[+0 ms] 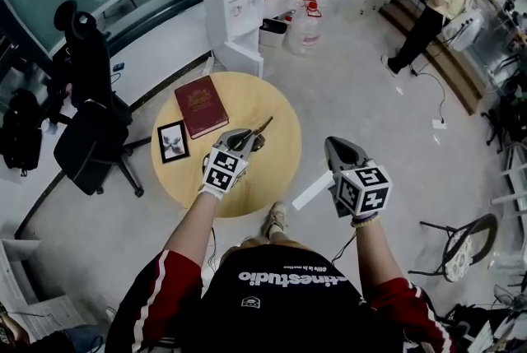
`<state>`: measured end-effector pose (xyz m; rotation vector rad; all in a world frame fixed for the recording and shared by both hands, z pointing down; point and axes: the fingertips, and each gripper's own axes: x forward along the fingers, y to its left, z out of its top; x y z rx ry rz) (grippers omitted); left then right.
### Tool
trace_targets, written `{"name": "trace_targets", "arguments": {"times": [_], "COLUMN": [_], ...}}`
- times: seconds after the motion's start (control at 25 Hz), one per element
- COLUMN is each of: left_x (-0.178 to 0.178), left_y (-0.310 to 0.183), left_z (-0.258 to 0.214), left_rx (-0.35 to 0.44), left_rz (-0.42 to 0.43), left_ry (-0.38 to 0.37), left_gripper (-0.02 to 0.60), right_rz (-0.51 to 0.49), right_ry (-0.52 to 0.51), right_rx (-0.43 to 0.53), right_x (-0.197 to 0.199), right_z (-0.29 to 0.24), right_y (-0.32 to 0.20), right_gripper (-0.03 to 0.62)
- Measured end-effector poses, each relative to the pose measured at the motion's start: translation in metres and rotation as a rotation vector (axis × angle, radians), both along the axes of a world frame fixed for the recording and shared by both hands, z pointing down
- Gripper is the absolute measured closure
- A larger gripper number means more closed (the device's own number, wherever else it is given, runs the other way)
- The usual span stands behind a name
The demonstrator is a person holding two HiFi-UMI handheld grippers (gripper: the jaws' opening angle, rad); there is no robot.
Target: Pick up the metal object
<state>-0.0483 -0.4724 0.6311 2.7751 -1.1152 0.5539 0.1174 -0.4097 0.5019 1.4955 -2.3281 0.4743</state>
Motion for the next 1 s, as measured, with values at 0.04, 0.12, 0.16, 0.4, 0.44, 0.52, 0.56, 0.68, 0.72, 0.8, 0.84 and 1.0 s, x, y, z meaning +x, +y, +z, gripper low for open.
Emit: {"name": "trace_targets", "arguments": {"times": [0.04, 0.12, 0.16, 0.4, 0.44, 0.52, 0.56, 0.68, 0.72, 0.8, 0.84, 1.0], "left_x": [-0.004, -0.013, -0.018, -0.048, -0.053, -0.064, -0.069, -0.082, -0.085, -0.090, -0.092, -0.102], "left_y": [0.002, 0.007, 0.009, 0.031, 0.034, 0.041, 0.046, 0.061, 0.065, 0.074, 0.079, 0.097], "left_z": [-0.007, -0.021, -0.030, -0.088, -0.097, -0.114, -0.123, -0.149, -0.158, -0.172, -0.178, -0.200], "left_rx": [-0.002, -0.012, -0.014, 0.001, 0.009, 0.025, 0.034, 0.065, 0.075, 0.089, 0.092, 0.106], "left_rz": [-0.014, -0.043, -0.057, -0.115, -0.124, -0.137, -0.143, -0.157, -0.159, -0.157, -0.152, -0.136], "left_ry": [0.023, 0.074, 0.098, 0.237, 0.252, 0.277, 0.287, 0.311, 0.318, 0.329, 0.335, 0.366], "left_gripper": [0.551, 0.551, 0.551, 0.551, 0.551, 0.551, 0.551, 0.551, 0.551, 0.550, 0.551, 0.551], "right_rz": [0.000, -0.003, -0.006, -0.034, -0.036, -0.035, -0.035, -0.038, -0.039, -0.043, -0.044, -0.050], "right_ry": [0.002, 0.004, 0.005, 0.001, 0.004, 0.008, 0.007, -0.009, -0.016, -0.028, -0.034, -0.064], "right_rx": [0.005, 0.015, 0.018, 0.047, 0.054, 0.070, 0.079, 0.105, 0.114, 0.135, 0.147, 0.192], "right_x": [-0.004, -0.012, -0.017, -0.042, -0.045, -0.051, -0.054, -0.063, -0.067, -0.073, -0.077, -0.094], "right_z": [-0.003, -0.009, -0.011, -0.028, -0.031, -0.036, -0.040, -0.051, -0.056, -0.066, -0.071, -0.091], "right_y": [0.003, 0.008, 0.011, 0.026, 0.027, 0.030, 0.031, 0.037, 0.039, 0.042, 0.044, 0.054], "right_gripper": [0.566, 0.565, 0.566, 0.566, 0.566, 0.566, 0.566, 0.566, 0.566, 0.566, 0.566, 0.566]}}
